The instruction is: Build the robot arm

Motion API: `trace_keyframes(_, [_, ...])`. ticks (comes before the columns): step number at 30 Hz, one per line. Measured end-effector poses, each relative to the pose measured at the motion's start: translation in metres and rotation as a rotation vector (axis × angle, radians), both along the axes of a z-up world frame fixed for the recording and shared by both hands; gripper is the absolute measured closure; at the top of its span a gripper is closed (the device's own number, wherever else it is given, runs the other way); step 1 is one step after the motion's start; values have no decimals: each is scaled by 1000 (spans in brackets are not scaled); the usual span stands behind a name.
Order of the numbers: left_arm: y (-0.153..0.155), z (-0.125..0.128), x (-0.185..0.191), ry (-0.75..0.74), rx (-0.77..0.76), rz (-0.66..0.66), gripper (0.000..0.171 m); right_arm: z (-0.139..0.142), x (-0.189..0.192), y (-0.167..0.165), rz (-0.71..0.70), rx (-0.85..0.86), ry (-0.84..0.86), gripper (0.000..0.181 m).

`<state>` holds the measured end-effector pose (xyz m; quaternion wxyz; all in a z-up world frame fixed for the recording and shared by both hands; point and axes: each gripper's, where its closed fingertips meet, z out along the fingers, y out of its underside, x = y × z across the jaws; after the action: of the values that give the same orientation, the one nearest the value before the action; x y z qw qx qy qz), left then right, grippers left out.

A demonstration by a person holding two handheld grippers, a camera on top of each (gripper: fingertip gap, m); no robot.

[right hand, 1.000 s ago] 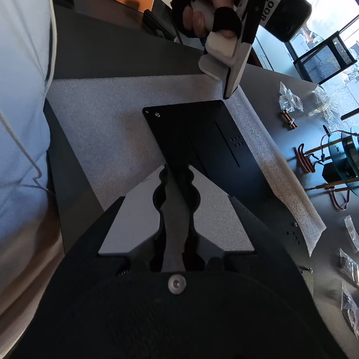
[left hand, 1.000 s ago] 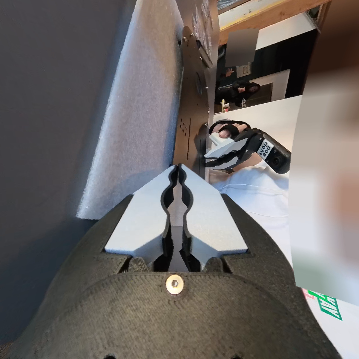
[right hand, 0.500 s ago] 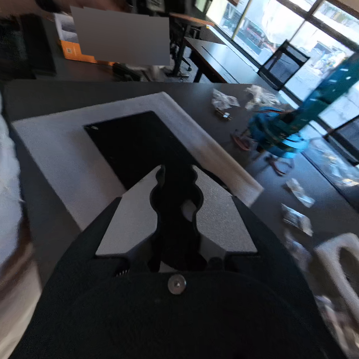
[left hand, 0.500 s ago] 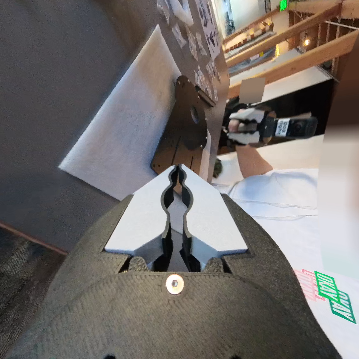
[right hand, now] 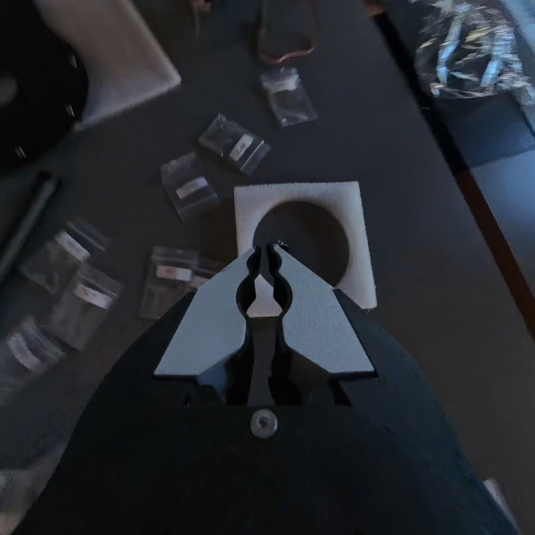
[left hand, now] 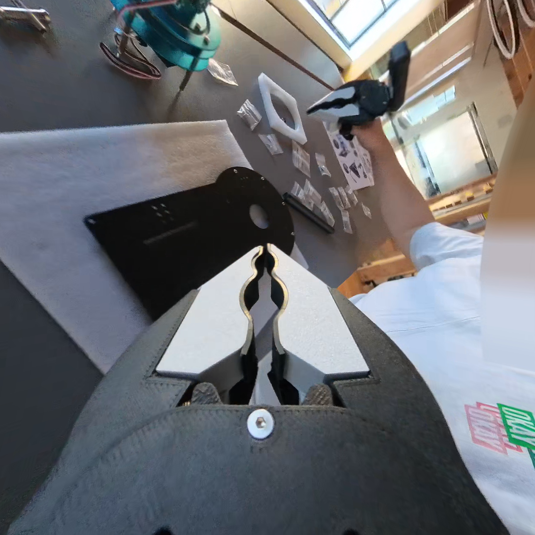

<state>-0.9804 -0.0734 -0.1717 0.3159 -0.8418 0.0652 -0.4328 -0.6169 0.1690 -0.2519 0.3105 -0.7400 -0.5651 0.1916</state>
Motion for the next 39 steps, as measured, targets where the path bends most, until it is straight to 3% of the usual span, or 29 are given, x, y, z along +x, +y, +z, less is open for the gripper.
trace_keyframes(6, [-42, 10, 47, -20, -27, 156, 171, -45, -7, 13, 330, 47, -304, 172])
trace_keyframes(9, [-59, 19, 60, -9, -29, 211, 171, -48, -7, 16, 427, 119, -365, 167])
trace_keyframes(25, [-91, 25, 114, -62, -51, 276, 171, -47, -13, 22, 653, 90, -400, 173])
trace_keyframes(39, [-95, 32, 122, -64, -70, 299, 171, -43, -3, 31, 638, -9, -395, 176])
